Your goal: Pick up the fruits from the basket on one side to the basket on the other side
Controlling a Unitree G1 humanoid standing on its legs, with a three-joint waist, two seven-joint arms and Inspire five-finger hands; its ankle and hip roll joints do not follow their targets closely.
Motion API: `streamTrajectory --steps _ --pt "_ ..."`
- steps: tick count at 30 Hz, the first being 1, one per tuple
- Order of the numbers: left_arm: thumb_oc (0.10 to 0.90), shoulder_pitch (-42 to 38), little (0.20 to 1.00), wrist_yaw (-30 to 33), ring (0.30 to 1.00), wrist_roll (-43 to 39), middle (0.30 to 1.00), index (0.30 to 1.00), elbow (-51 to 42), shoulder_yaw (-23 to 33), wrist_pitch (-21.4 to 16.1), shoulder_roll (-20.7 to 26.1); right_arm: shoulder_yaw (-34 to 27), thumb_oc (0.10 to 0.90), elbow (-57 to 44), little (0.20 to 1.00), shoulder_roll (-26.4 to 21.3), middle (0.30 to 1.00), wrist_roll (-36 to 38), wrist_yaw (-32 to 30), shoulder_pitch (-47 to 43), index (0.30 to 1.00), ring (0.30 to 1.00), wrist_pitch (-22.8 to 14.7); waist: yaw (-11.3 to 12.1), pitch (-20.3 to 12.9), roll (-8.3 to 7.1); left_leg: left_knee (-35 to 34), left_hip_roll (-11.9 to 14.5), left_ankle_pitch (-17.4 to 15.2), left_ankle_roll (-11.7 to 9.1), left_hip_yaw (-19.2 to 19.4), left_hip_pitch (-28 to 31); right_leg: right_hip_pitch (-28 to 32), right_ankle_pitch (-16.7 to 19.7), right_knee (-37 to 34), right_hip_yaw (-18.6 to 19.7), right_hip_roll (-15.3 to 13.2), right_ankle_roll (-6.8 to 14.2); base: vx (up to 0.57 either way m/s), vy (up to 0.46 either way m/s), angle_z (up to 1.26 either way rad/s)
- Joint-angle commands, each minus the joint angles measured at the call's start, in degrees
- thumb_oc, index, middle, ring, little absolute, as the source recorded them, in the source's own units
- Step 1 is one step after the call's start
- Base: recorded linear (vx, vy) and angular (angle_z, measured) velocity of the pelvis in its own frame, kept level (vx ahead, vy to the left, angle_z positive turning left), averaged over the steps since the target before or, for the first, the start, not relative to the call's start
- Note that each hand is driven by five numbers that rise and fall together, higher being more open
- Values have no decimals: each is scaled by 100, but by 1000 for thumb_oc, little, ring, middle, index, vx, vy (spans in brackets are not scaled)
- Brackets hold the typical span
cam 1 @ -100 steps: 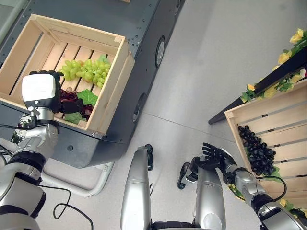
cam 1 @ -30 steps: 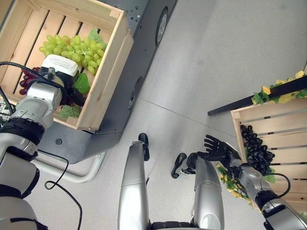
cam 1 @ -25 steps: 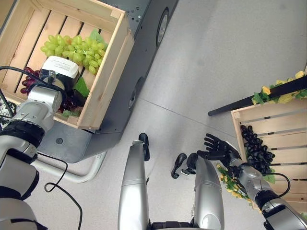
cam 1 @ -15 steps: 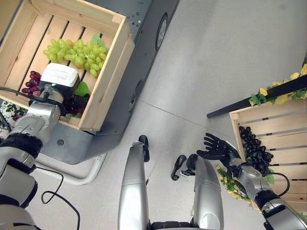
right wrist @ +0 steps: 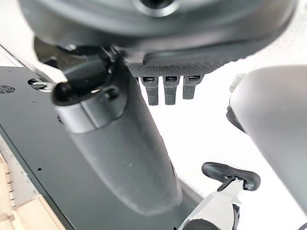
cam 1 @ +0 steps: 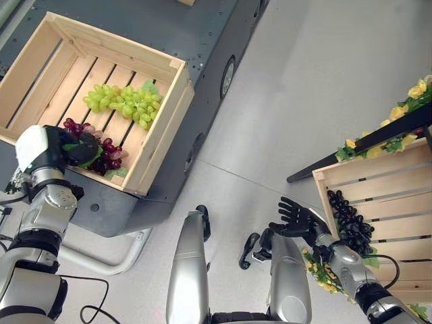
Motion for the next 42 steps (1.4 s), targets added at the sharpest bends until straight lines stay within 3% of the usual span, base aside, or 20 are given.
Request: streamTrajectory --steps 1,6,10,15,17,18,20,22,24,27,32,35,42 --pt "400 209 300 492 300 -1316 300 300 55 922 -353 334 -380 800 -506 900 37 900 -340 -230 298 900 900 -235 146 -277 143 -291 -205 -1092 456 529 1243 118 929 -647 192 15 56 30 -32 0" --pt "400 290 300 186 300 -2656 300 300 -49 1324 -748 -10 -346 800 -523 900 167 900 -433 -291 435 900 900 -220 89 -458 200 -593 -249 -1046 472 546 1580 364 1024 -860 209 -13 116 23 -18 0" --pt "400 324 300 26 300 -3247 300 300 -115 1520 -942 -174 -333 800 -575 900 233 900 -467 -287 559 900 900 -192 36 -590 258 -796 -279 -1003 473 563 1809 564 1081 -1029 196 -35 150 54 -15 1" --pt "400 277 300 16 300 -2657 300 300 -182 1476 -976 -141 -313 800 -600 900 260 900 -503 -364 664 900 900 -154 1 -659 312 -768 -295 -1029 498 579 1866 609 1096 -1011 198 -55 160 48 -10 1" --pt "767 255 851 30 851 -2330 851 851 -216 1389 -766 -79 -327 800 -617 900 234 900 -510 -398 702 900 900 -116 -6 -643 326 -690 -293 -1050 505 578 1829 591 1073 -965 200 -56 148 16 -3 -1" --pt "800 250 900 -6 900 -2094 900 900 -223 1370 -624 -41 -331 800 -625 900 214 900 -505 -425 716 900 900 -89 -4 -637 330 -668 -288 -1052 511 583 1813 580 1062 -946 195 -53 137 0 0 0" --pt "800 171 900 -64 900 -1383 900 900 -134 1157 -368 72 -337 800 -624 900 159 900 -505 -431 697 900 900 -26 -28 -586 331 -592 -281 -1066 526 590 1770 541 1064 -881 208 -51 135 0 0 0" --pt "800 -32 900 163 900 157 900 900 58 711 -42 377 -335 800 -609 900 42 900 -487 -363 647 900 900 39 -64 -499 319 -536 -256 -1049 526 621 1690 460 1092 -828 226 -38 138 -19 35 -5" --pt "800 -202 900 226 900 986 900 900 142 259 184 682 -331 800 -633 900 -58 900 -465 -321 598 900 900 86 -71 -428 308 -501 -233 -1026 510 647 1611 385 1128 -811 243 -30 141 -34 32 -7" --pt "800 -575 900 322 900 1868 900 900 228 -412 529 1111 -276 800 -605 900 -233 900 -370 -284 485 900 900 84 -69 -291 291 -405 -204 -1033 523 670 1465 257 1140 -741 245 -36 139 -54 43 -3" --pt "800 -1011 900 558 900 2415 900 900 338 -1116 834 1402 -216 800 -422 900 -353 900 -272 -186 327 900 900 -54 -50 -148 268 -247 -172 -1062 528 675 1278 107 1112 -644 223 -47 123 -36 34 -1" --pt "800 -1412 900 620 900 3441 900 900 481 -1794 1336 1601 -176 800 -179 900 -402 900 -215 -57 169 900 900 -196 -33 -66 236 -130 -138 -1070 501 662 1083 -42 1089 -592 209 -33 107 -20 29 0" --pt "800 -1855 900 240 900 5146 900 900 586 -2644 2062 1932 -162 800 16 900 -511 900 -156 122 32 900 900 -224 -28 -63 234 -90 -101 -1076 480 671 892 -233 1100 -572 233 -34 121 1 40 -2"
